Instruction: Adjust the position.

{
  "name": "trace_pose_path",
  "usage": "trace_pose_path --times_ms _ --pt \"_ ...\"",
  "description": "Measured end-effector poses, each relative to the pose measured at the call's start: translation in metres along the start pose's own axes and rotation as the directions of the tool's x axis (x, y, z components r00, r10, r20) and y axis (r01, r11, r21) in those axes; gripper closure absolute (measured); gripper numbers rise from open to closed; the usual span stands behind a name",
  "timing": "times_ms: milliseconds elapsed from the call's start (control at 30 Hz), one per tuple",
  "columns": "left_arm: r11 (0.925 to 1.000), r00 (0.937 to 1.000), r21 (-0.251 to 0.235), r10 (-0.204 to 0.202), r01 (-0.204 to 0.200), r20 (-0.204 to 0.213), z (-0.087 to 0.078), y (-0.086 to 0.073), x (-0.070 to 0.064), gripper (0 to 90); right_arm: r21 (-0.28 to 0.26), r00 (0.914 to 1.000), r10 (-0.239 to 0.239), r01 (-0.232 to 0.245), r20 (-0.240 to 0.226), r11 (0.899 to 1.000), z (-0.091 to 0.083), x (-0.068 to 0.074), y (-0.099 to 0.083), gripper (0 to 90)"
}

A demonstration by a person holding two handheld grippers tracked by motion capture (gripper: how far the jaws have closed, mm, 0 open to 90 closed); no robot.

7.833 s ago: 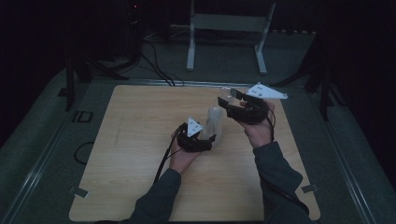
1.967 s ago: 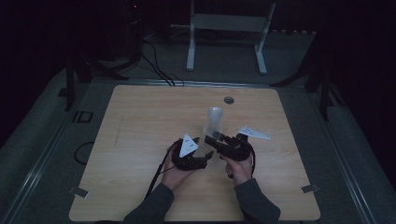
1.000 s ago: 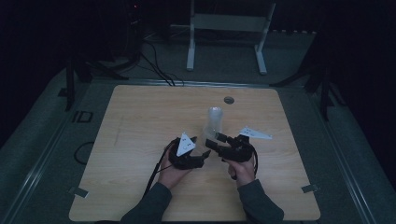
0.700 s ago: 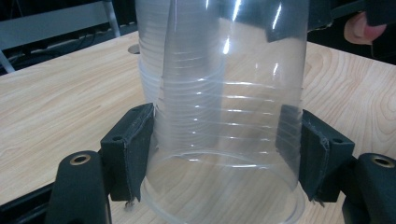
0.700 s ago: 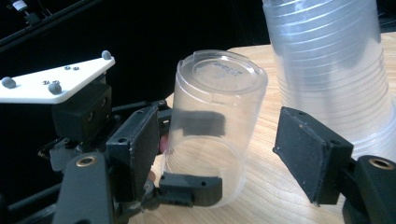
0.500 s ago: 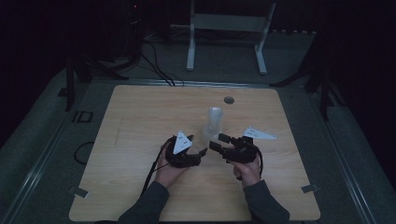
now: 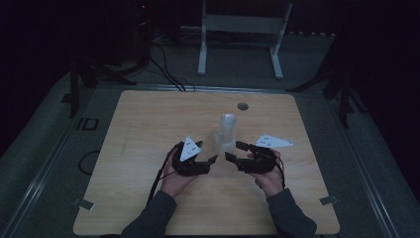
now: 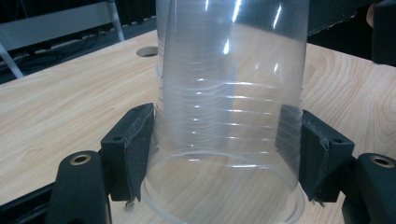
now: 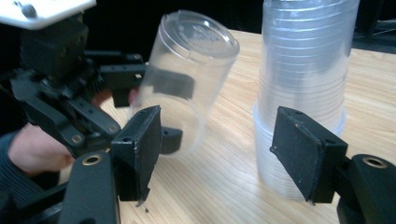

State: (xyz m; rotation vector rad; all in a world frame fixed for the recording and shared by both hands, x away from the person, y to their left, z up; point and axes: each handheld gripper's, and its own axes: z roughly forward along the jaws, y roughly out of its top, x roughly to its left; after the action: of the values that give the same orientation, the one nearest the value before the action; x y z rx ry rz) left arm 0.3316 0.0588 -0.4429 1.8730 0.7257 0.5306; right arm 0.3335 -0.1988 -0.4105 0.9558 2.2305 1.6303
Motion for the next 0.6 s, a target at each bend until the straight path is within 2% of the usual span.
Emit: trace_pose_path --times_ms 33,233,300,400,600 --pt "1.0000 1.0000 0.001 0.006 -0.006 0.000 -0.0009 0.0007 0.0005 29.2 0.015 0.9997 -0.022 0.022 0.013 1.000 -0.0013 -0.0001 0.0012 33.1" --pt "0.9998 0.9998 0.005 0.019 -0.019 0.005 -0.0041 0.0023 0.0027 29.2 0.050 0.9970 -0.069 0.067 0.037 0.996 -0.0042 -0.0011 0.0023 33.2" --pt "0.9997 0.9997 0.008 0.023 -0.023 0.013 -0.0046 0.0023 0.0033 29.3 0.078 0.9930 -0.107 0.103 0.050 0.992 -0.0049 -0.0007 0.0027 33.1" --pt "0.9996 0.9995 0.011 0.026 -0.026 0.017 -0.0054 0.0025 0.0039 29.4 0.094 0.9897 -0.132 0.127 0.054 0.987 -0.0055 -0.0004 0.0040 33.0" --pt "0.9986 0.9985 0.015 0.050 -0.050 0.020 -0.0076 0.0039 0.0048 29.5 0.100 0.9868 -0.151 0.144 0.059 0.984 -0.0069 -0.0006 0.0077 33.1"
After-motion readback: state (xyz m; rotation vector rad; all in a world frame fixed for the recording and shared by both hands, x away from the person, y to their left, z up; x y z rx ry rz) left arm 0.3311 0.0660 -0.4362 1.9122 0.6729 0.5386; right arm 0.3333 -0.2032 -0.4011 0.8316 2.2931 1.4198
